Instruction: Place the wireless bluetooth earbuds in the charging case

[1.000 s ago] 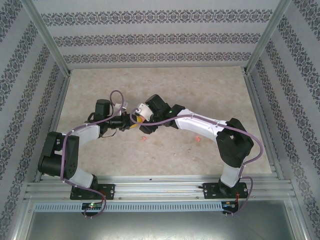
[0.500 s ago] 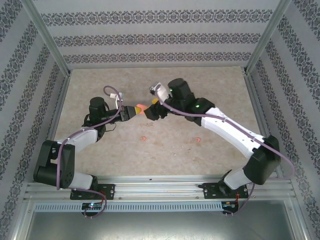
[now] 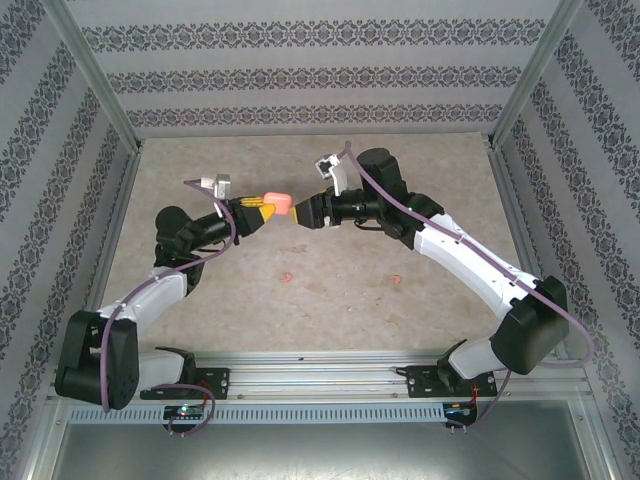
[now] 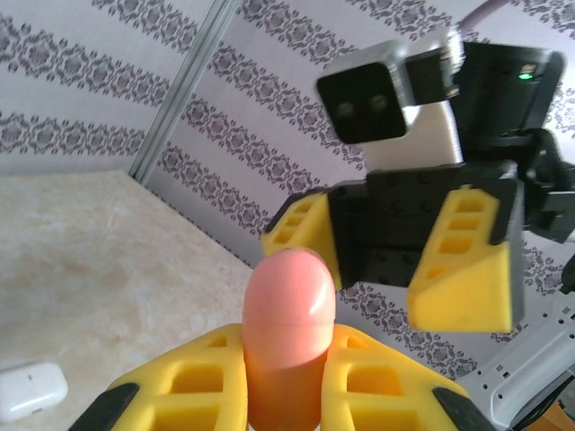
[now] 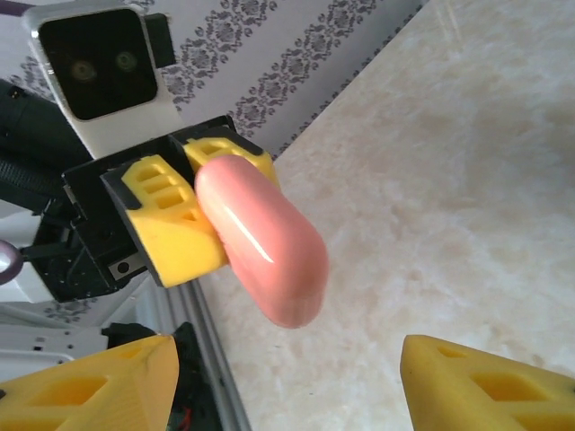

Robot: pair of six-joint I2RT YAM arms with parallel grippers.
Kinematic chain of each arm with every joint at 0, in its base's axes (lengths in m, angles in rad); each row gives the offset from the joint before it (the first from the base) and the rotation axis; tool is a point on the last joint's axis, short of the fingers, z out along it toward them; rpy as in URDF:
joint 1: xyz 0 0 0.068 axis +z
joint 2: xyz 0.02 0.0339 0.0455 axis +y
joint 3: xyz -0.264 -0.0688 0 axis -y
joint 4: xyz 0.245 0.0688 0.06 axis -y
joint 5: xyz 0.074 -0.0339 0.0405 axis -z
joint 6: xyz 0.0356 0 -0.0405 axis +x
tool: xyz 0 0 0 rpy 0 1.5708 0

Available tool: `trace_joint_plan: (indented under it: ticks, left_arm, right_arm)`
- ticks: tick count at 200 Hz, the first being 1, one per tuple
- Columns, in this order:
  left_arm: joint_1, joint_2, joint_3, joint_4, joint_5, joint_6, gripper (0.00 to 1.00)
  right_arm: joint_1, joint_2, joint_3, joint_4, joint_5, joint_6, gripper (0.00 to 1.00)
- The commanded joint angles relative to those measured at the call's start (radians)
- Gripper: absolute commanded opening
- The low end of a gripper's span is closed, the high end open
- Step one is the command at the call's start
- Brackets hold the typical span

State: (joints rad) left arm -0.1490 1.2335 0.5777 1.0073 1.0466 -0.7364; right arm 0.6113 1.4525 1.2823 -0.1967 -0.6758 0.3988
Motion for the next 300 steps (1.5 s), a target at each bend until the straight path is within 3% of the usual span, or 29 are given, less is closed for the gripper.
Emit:
trace_joint_plan:
  ticks: [1,87,142,194,238,279,300]
  left_arm:
    - [-0.018,-0.05,-0.018,0.08,0.021,0.043,0.0]
    - [-0.065,-0.089,-0.051,0.09,0.001,0.056,0.0]
    - [-0.07,-0.083,-0.062,0.132,-0.024,0.028,0.0]
    - [-0.078,-0.071,-0.075,0.191,-0.043,-0.006,0.0]
    - [-0.079,-0.068,-0.092,0.194,-0.072,-0.003,0.0]
    - [-0.079,-0.092,-0.106,0.086,-0.122,0.069,0.0]
    - [-0.079,-0.139,-0.112,-0.058,-0.167,0.175,0.0]
  right_arm:
    - [0.002,-0.024,-0.018,0.086,-0.073,0.07,0.66]
    - [0.002,0.049,0.044,0.117,-0.119,0.133,0.57]
    - [-0.011,0.07,0.054,0.078,-0.04,0.146,0.51]
    - [-0.054,0.092,0.045,0.07,0.024,0.211,0.51]
    - [-0.108,0.11,-0.001,0.12,-0.028,0.316,0.56]
    - [-0.122,0.048,-0.035,0.107,-0.018,0.307,0.6]
    - [-0.13,0.033,-0.028,-0.021,0.052,0.253,0.6]
